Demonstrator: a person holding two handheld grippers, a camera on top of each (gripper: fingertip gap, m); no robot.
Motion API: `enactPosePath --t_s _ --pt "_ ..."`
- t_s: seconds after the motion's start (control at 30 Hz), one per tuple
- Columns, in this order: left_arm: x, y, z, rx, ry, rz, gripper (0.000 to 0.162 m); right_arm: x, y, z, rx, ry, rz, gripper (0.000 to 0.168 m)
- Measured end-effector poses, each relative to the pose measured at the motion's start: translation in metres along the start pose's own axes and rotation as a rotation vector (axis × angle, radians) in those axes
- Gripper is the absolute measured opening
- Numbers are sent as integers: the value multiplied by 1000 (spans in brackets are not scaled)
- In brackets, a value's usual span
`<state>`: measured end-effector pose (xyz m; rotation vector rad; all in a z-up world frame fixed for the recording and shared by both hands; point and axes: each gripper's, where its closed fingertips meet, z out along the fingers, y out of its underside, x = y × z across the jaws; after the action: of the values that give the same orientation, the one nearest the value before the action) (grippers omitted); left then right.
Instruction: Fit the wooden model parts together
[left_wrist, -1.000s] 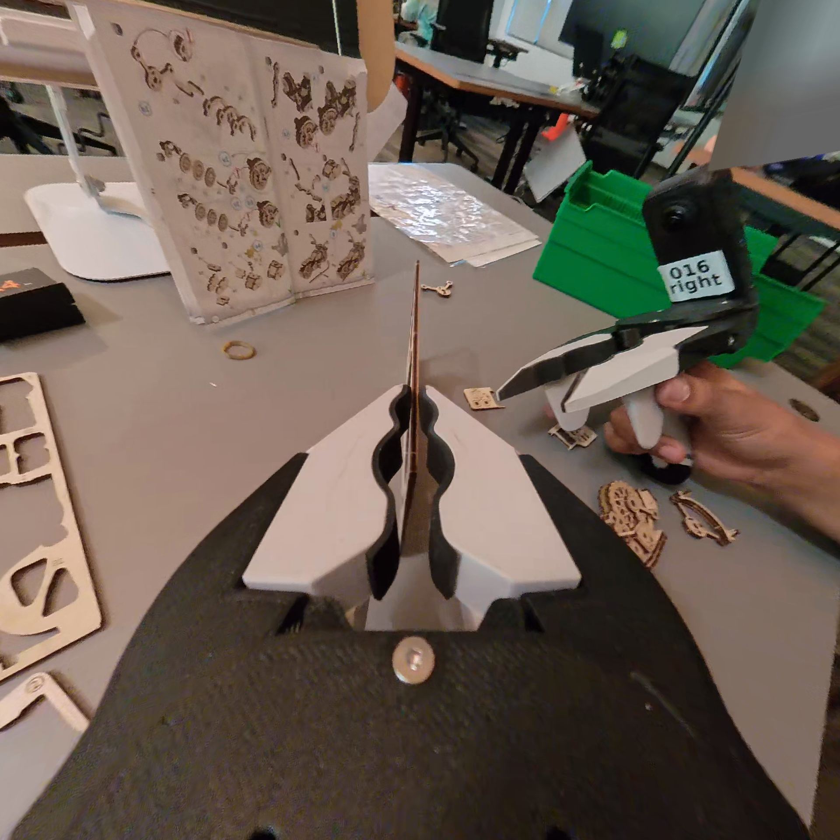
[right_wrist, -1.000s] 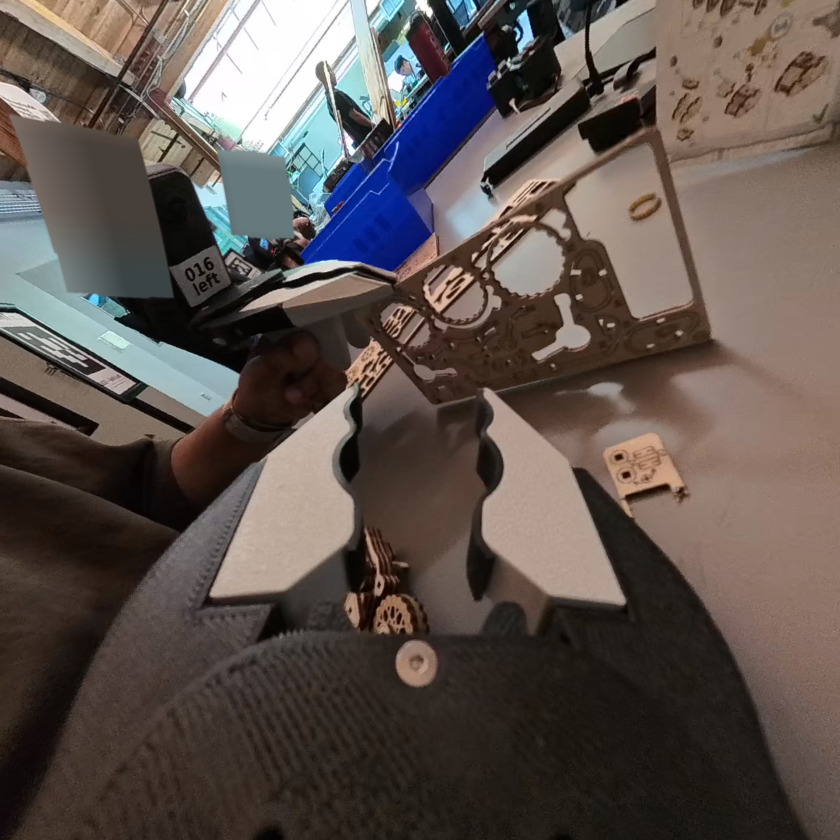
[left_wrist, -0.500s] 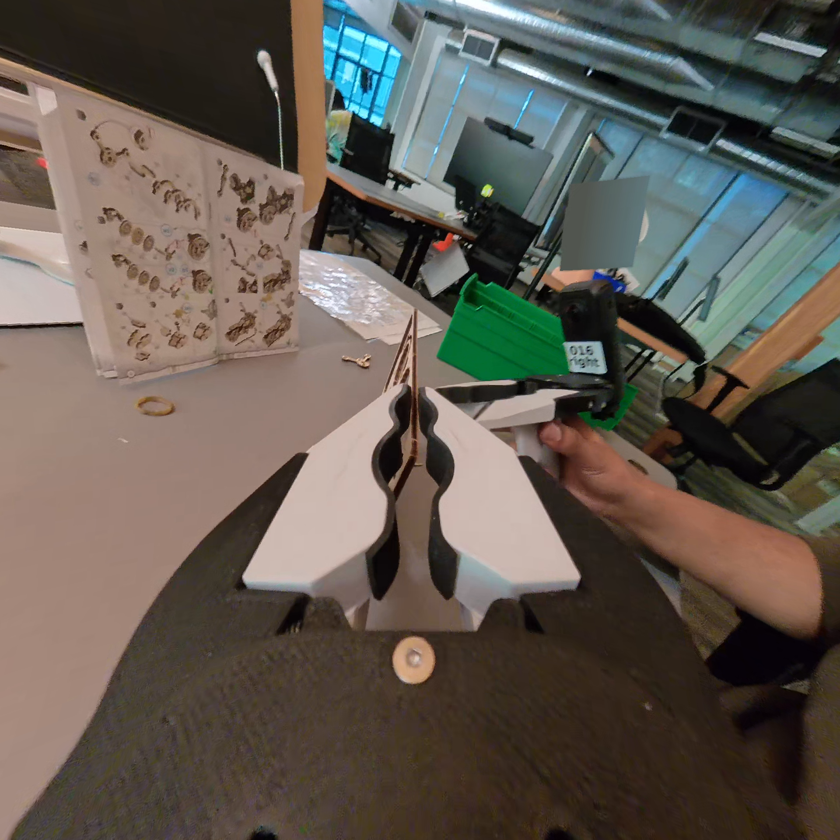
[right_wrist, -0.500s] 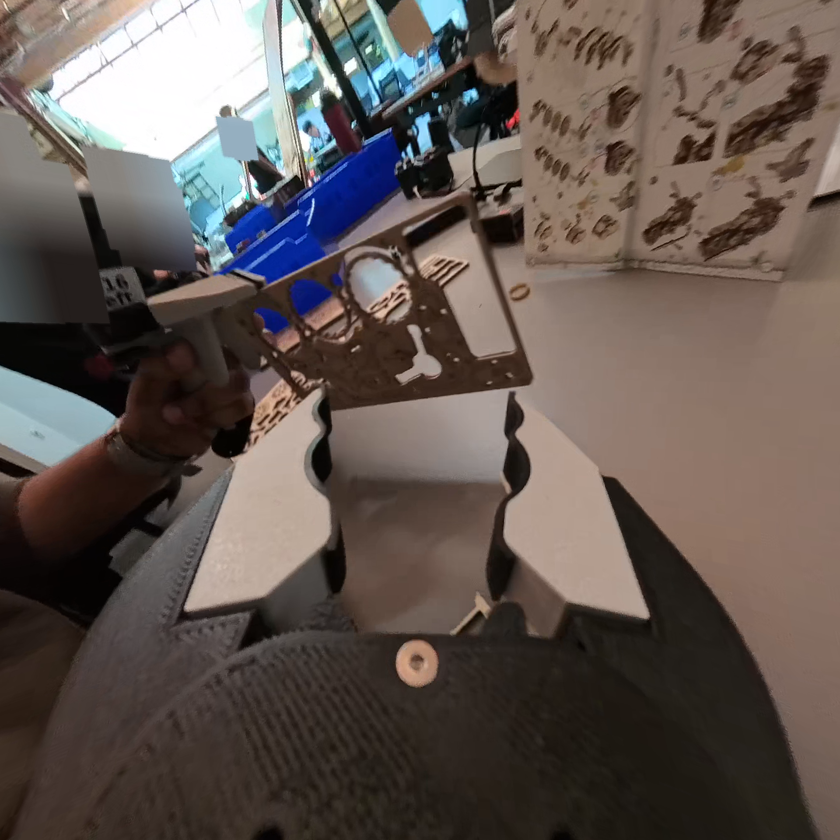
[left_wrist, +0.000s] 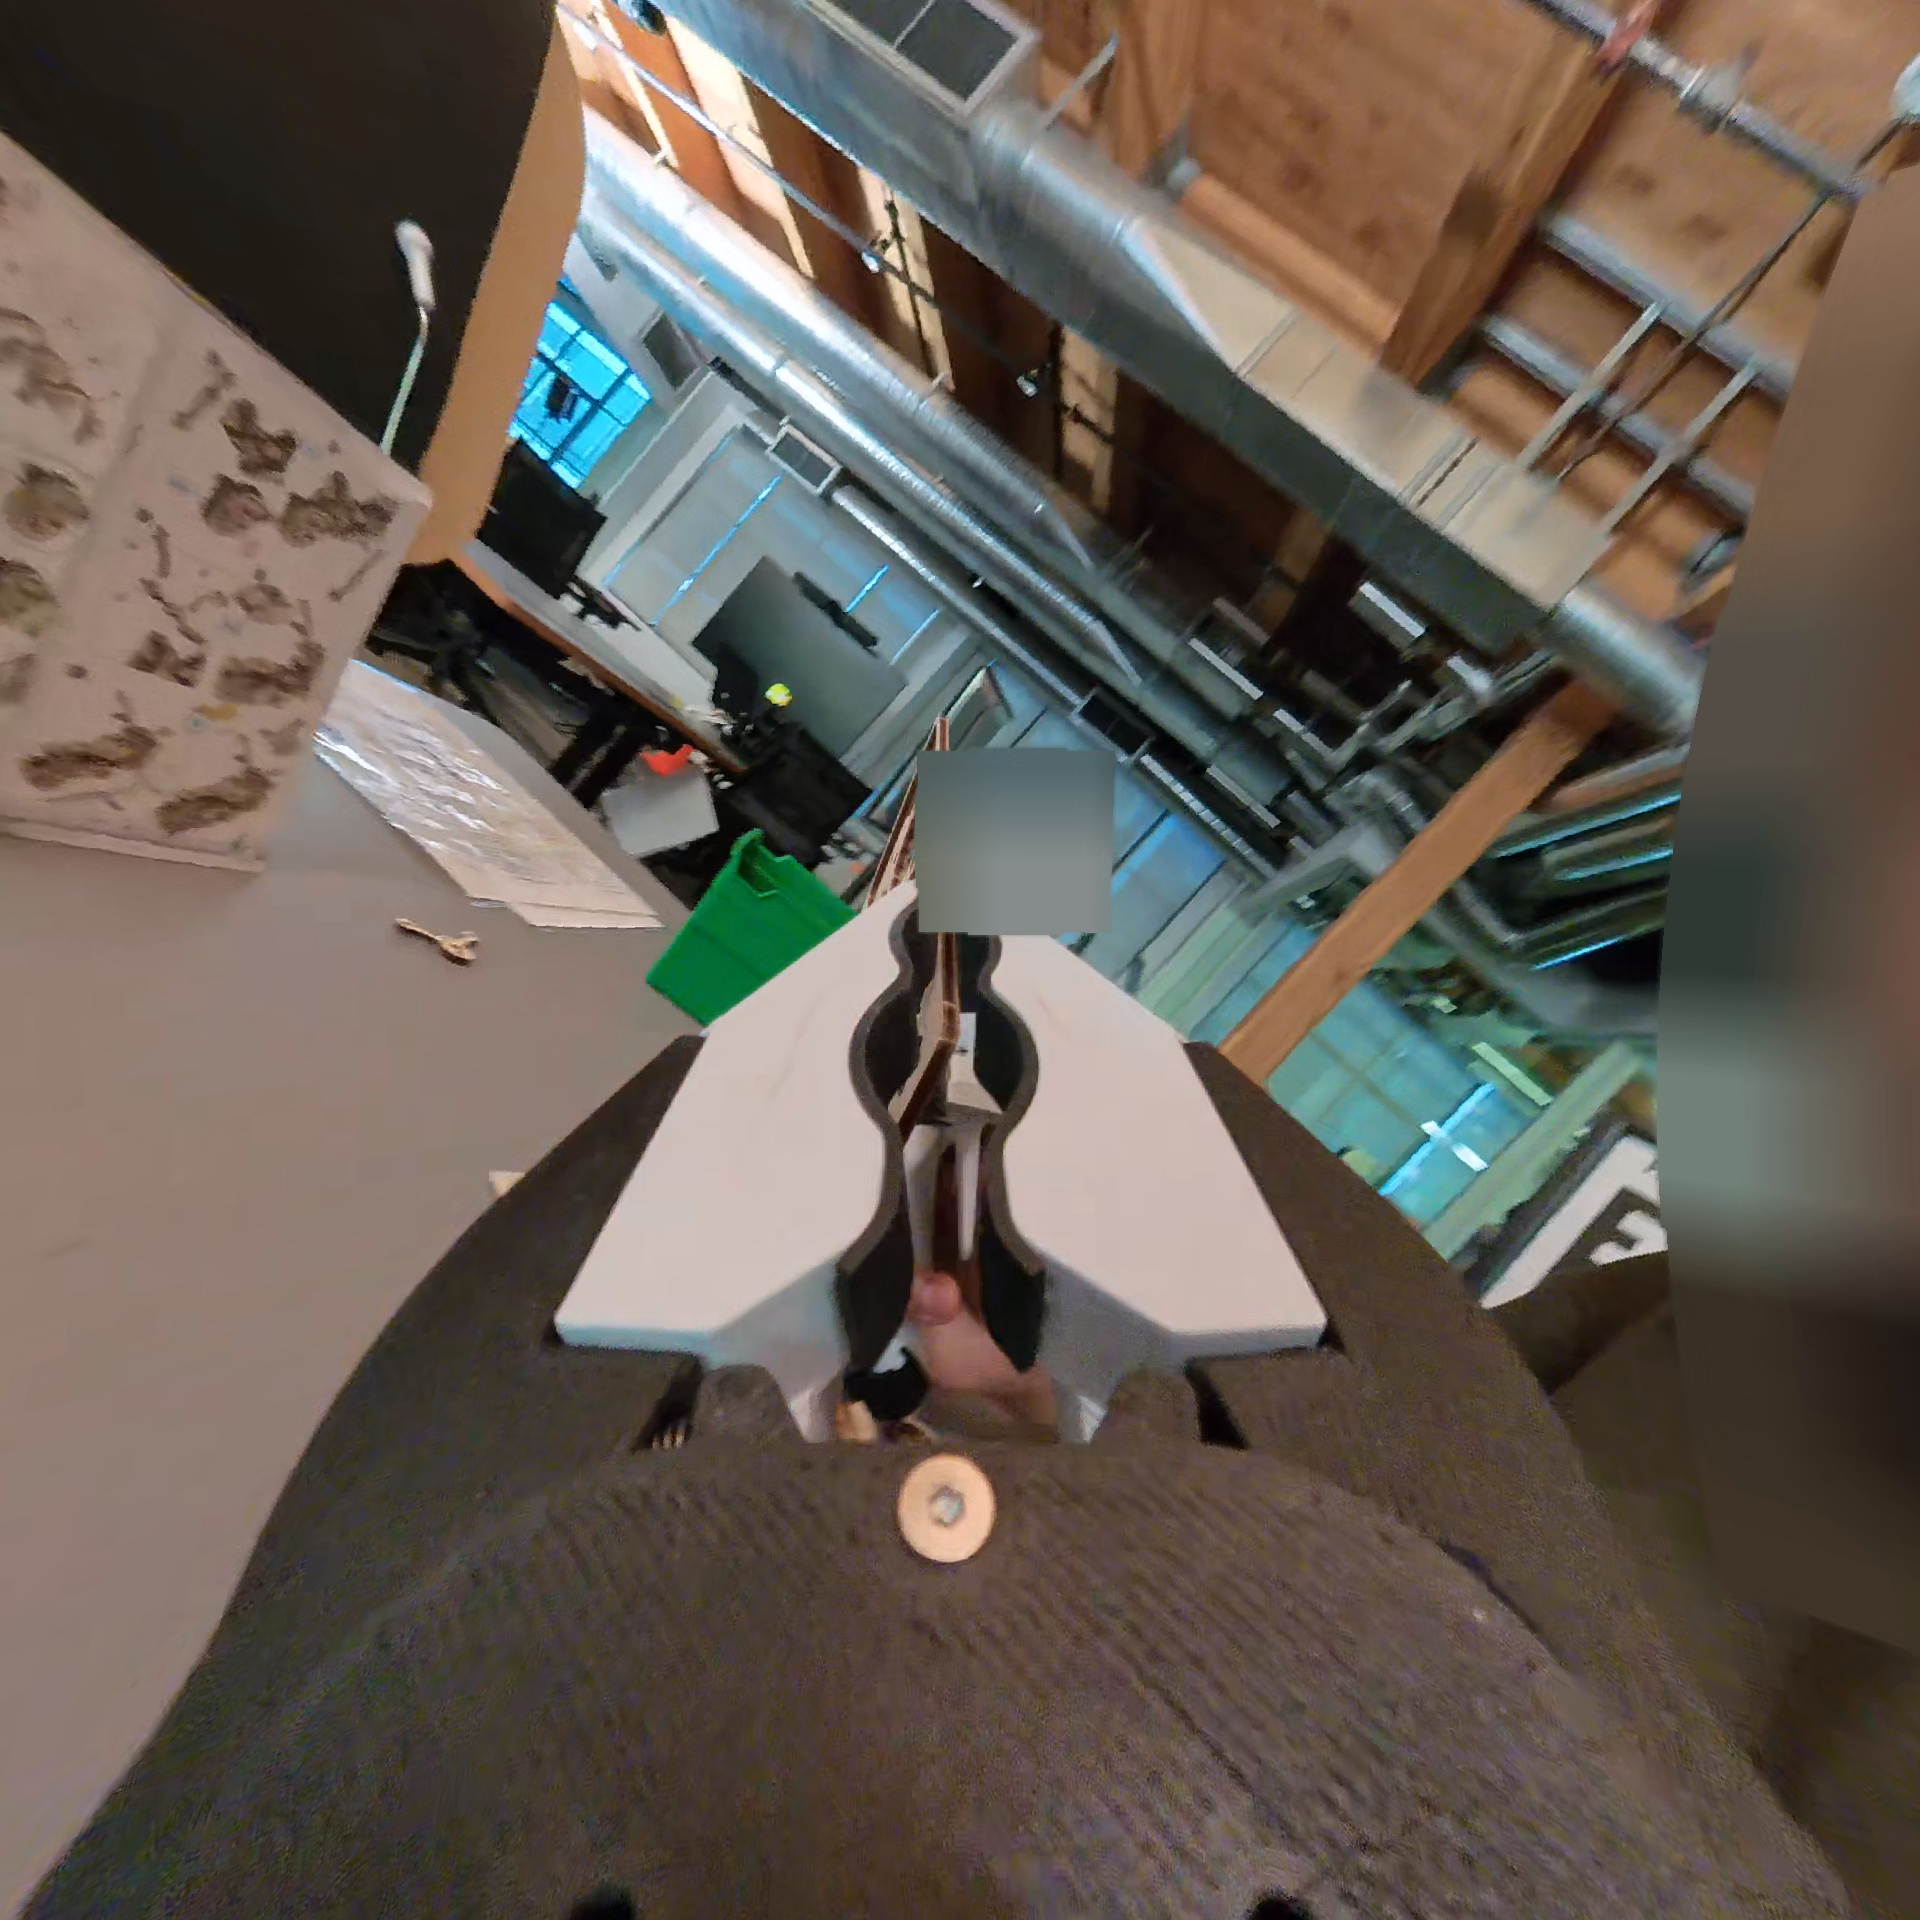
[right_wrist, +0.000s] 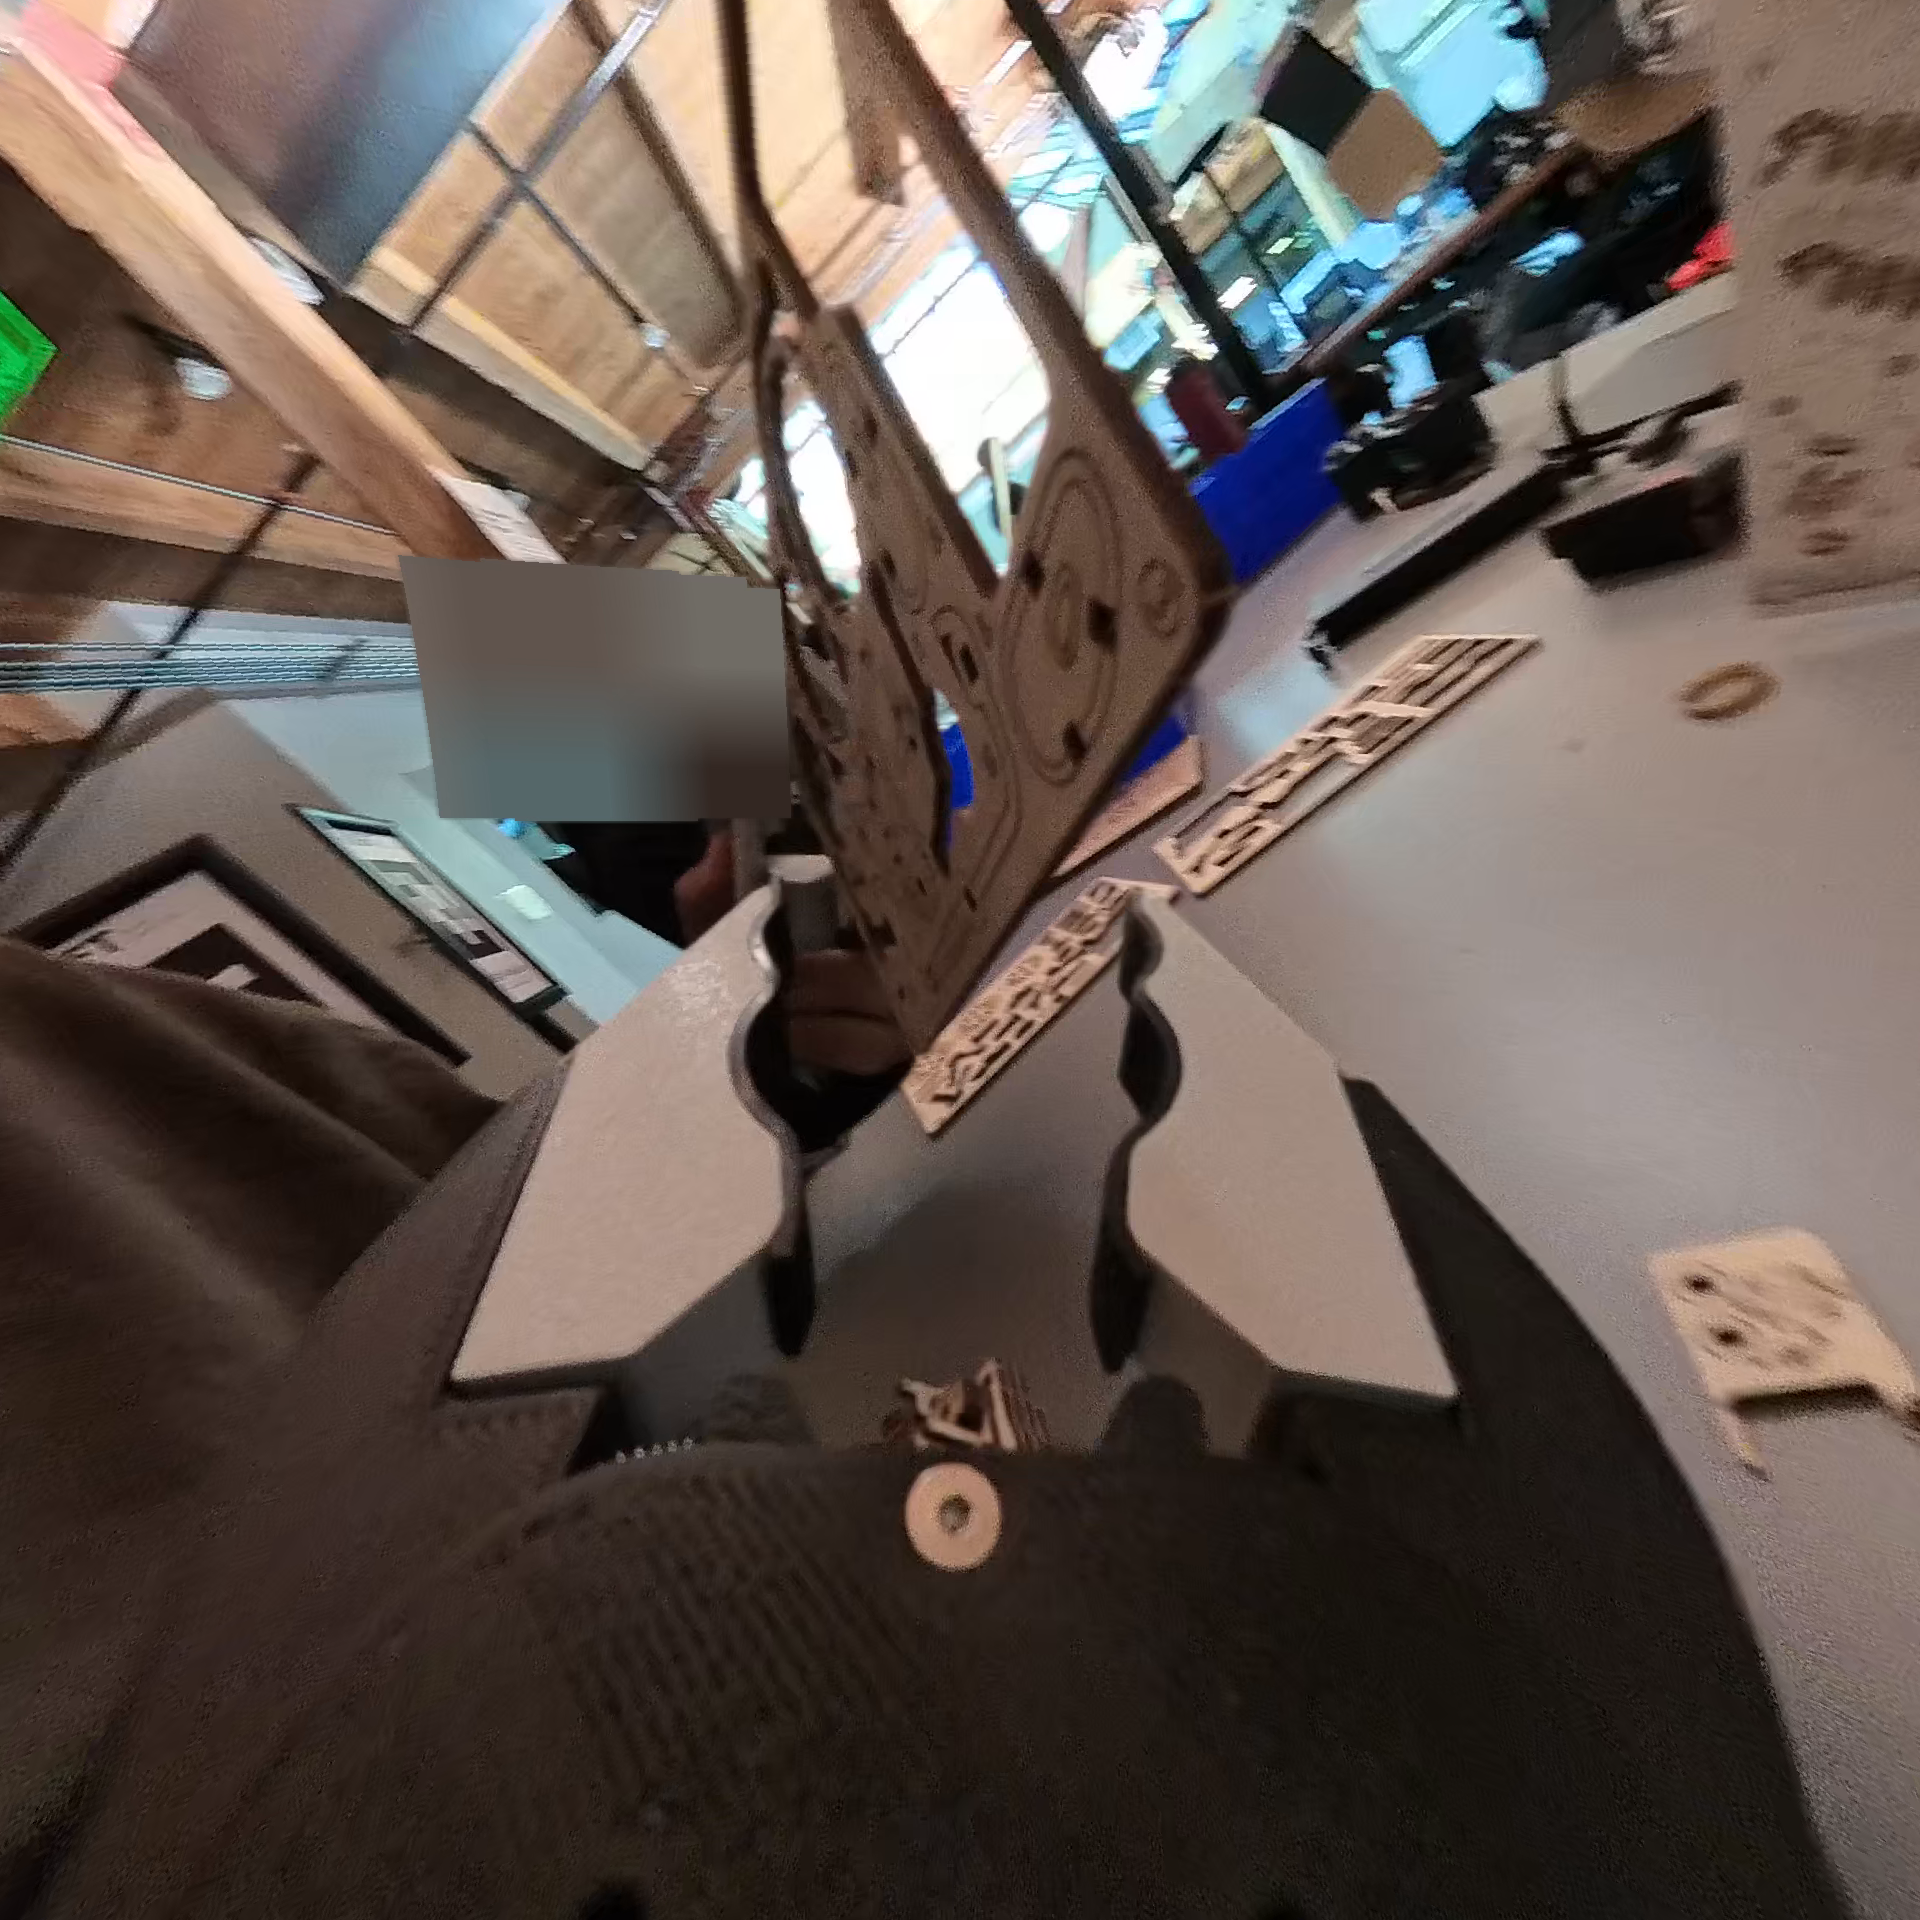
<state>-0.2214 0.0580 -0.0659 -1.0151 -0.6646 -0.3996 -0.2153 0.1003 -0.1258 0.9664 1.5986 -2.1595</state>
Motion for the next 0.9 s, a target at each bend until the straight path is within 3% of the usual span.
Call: enactPosePath --t_s 0.07,0.17,0.37,0.47,0.6,0.77,0.9 --pt "1 6 3 10 23 -68 0 -14 -1 3 15 -77 -1 47" --pt "-6 17 6 -16 14 -102 0 -28 -4 -2 13 -145 -39 2" --pt "-23 24 -1 -151 -61 126 6 -14 -14 -18 -22 -56 -91 1" --pt "-39 38 -7 -308 -121 254 17 2 -4 -23 -120 10 -55 2" --pt "-57 67 -18 -543 -180 385 21 14 14 -28 -258 64 -58 1" --pt "-62 91 -24 -671 -163 381 15 19 22 -30 -307 77 -19 1" --pt "-63 91 -25 -662 -150 346 9 19 21 -31 -282 54 28 1"
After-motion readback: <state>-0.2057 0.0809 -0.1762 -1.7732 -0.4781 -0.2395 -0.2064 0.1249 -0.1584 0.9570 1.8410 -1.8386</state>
